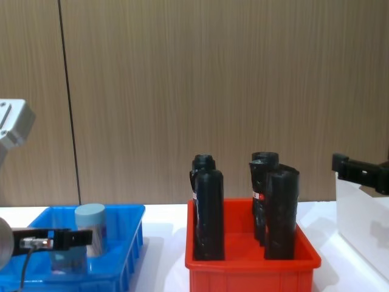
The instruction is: Pick the cotton swabs from the blue box and place them into the white box.
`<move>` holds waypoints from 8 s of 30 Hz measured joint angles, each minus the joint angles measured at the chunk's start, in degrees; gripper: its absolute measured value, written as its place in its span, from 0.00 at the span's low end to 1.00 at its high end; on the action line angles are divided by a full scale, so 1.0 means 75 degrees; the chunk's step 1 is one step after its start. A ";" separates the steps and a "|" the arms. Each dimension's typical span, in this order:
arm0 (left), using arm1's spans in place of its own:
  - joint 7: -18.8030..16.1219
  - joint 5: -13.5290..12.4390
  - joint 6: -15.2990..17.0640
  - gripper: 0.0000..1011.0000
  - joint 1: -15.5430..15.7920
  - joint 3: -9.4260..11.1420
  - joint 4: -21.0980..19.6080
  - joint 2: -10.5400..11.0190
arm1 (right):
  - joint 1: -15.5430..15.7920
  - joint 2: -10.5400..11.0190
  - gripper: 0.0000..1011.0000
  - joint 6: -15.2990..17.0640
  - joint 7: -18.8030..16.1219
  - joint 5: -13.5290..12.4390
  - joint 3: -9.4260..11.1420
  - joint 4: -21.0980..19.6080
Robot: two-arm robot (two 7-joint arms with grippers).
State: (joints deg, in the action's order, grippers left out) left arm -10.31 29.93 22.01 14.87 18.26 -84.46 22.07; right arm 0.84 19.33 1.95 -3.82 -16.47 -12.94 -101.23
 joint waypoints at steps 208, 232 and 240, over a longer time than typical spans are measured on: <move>0.5410 -0.1149 0.1248 0.66 0.2156 -0.0067 -0.0183 -0.0505 | -0.2413 -0.0659 0.99 0.1741 -0.3877 0.0633 -0.0451 0.1892; 0.5409 -0.1150 0.1248 0.66 0.2156 -0.0067 -0.0183 -0.0505 | -0.3255 -0.1135 0.99 0.1768 -0.4294 0.0719 -0.0706 0.2778; 0.5409 -0.1150 0.1248 0.66 0.2156 -0.0067 -0.0184 -0.0505 | -0.3415 -0.1242 0.99 0.1768 -0.4321 0.0662 -0.0767 0.2969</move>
State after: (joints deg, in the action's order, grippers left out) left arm 30.25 21.31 31.37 31.04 17.76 -85.84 18.28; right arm -24.77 10.02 15.21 -36.23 -11.50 -18.70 -78.96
